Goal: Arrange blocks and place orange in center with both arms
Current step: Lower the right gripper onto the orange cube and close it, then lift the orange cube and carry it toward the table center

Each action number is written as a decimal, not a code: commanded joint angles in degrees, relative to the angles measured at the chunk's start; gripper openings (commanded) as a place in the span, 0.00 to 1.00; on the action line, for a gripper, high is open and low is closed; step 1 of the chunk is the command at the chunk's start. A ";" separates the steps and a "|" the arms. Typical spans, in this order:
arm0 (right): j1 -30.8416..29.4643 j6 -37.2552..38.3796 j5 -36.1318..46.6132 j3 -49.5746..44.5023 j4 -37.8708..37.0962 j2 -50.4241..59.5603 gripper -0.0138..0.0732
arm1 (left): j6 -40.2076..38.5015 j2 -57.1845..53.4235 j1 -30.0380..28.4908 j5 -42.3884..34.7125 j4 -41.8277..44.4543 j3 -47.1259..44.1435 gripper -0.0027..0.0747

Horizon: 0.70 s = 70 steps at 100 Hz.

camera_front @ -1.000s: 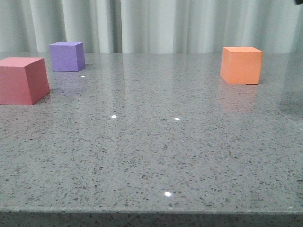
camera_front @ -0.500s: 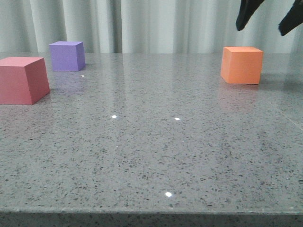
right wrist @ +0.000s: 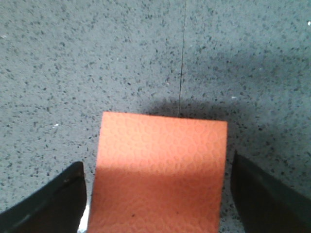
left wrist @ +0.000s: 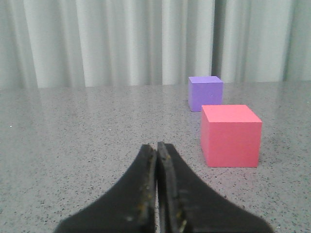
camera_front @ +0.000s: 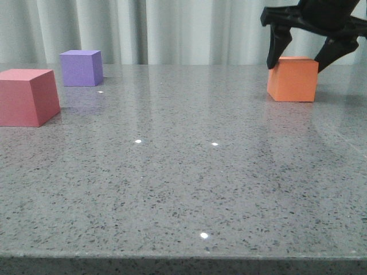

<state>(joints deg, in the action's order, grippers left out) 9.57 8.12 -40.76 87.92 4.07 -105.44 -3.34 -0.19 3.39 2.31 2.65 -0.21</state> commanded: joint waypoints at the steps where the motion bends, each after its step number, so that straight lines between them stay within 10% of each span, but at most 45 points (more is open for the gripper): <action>1: -0.02 -0.45 2.96 2.03 -0.62 2.29 0.82 | -0.50 -2.13 -0.04 -4.50 -0.11 -2.38 0.01; 23: 0.03 -0.45 0.11 3.63 -0.62 2.32 0.55 | -0.50 -2.13 -0.04 -4.50 -0.11 -2.38 0.01; 70: 13.34 9.75 -3.38 14.01 -4.61 0.70 0.55 | -0.50 -2.13 -0.04 -4.50 -0.11 -2.38 0.01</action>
<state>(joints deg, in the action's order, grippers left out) 20.28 13.50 -47.86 99.36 2.28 -106.55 -3.34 -0.19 3.39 2.31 2.65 -0.21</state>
